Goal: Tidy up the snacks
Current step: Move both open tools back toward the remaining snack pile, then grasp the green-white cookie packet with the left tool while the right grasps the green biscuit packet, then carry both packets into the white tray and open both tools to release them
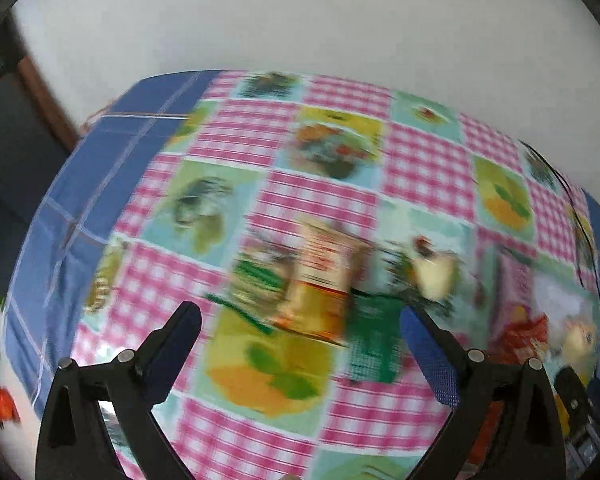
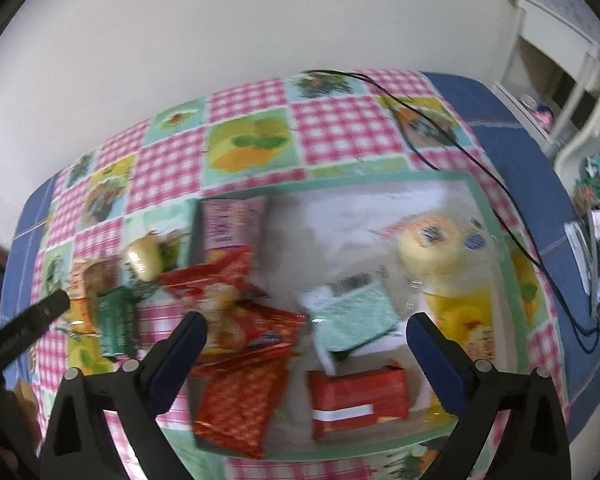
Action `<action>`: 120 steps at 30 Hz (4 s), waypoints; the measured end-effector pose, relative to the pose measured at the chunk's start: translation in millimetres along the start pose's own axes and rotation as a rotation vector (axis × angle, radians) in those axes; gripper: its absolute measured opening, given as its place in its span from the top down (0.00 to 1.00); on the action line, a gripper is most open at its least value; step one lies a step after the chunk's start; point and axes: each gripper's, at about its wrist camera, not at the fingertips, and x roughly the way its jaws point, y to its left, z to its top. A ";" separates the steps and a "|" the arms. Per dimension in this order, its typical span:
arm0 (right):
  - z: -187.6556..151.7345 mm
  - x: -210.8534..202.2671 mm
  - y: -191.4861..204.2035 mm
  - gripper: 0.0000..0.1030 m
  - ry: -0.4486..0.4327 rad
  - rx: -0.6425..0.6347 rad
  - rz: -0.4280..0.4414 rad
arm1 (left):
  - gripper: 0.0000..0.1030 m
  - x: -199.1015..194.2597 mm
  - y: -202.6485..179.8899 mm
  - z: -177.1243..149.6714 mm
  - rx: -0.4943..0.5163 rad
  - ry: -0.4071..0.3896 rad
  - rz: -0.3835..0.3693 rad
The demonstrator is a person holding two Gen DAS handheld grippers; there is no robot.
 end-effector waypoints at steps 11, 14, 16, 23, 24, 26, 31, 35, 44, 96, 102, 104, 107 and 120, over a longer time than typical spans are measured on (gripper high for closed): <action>-5.9 -11.6 90.0 0.02 -0.050 -0.154 0.131 | 0.03 10.5 87.3 8.1 -0.174 0.005 0.093; -10.8 -9.5 112.8 0.02 -0.050 -0.200 0.156 | 0.03 14.9 96.0 9.4 -0.186 0.010 0.089; -13.1 -6.4 124.7 0.02 -0.049 -0.222 0.172 | 0.03 21.0 99.2 9.9 -0.192 0.025 0.077; -19.3 18.1 155.8 0.02 -0.031 -0.289 0.175 | 0.03 40.7 92.2 17.5 -0.148 0.051 0.041; -19.5 22.3 158.3 0.02 -0.028 -0.296 0.176 | 0.03 44.9 89.6 19.2 -0.138 0.055 0.034; -20.0 29.2 161.9 0.02 -0.022 -0.305 0.172 | 0.03 52.9 84.5 21.5 -0.113 0.067 0.019; -21.3 48.4 166.5 0.03 -0.004 -0.314 0.149 | 0.03 71.9 72.1 24.5 -0.051 0.097 -0.012; -21.2 60.8 165.9 0.08 0.014 -0.310 0.143 | 0.03 82.0 64.3 26.3 -0.022 0.109 -0.040; -25.0 82.5 170.6 0.13 0.049 -0.323 0.123 | 0.03 103.9 44.2 24.1 0.042 0.147 -0.058; -18.4 -20.0 102.4 0.59 -0.062 -0.177 0.164 | 0.50 -32.3 13.3 7.0 0.115 -0.108 -0.098; -13.4 -27.9 58.0 0.59 -0.072 -0.091 0.136 | 0.50 -52.3 -33.7 -4.9 0.233 -0.155 -0.099; -10.6 -27.4 42.2 0.59 -0.070 -0.060 0.117 | 0.50 -56.9 -51.2 -10.8 0.274 -0.159 -0.113; -7.7 -25.5 11.9 0.59 -0.066 -0.002 0.062 | 0.50 -63.3 -77.8 -21.5 0.342 -0.171 -0.115; -8.1 -23.1 -82.5 0.59 -0.046 0.198 0.006 | 0.50 -80.6 -187.0 -80.7 0.612 -0.163 -0.190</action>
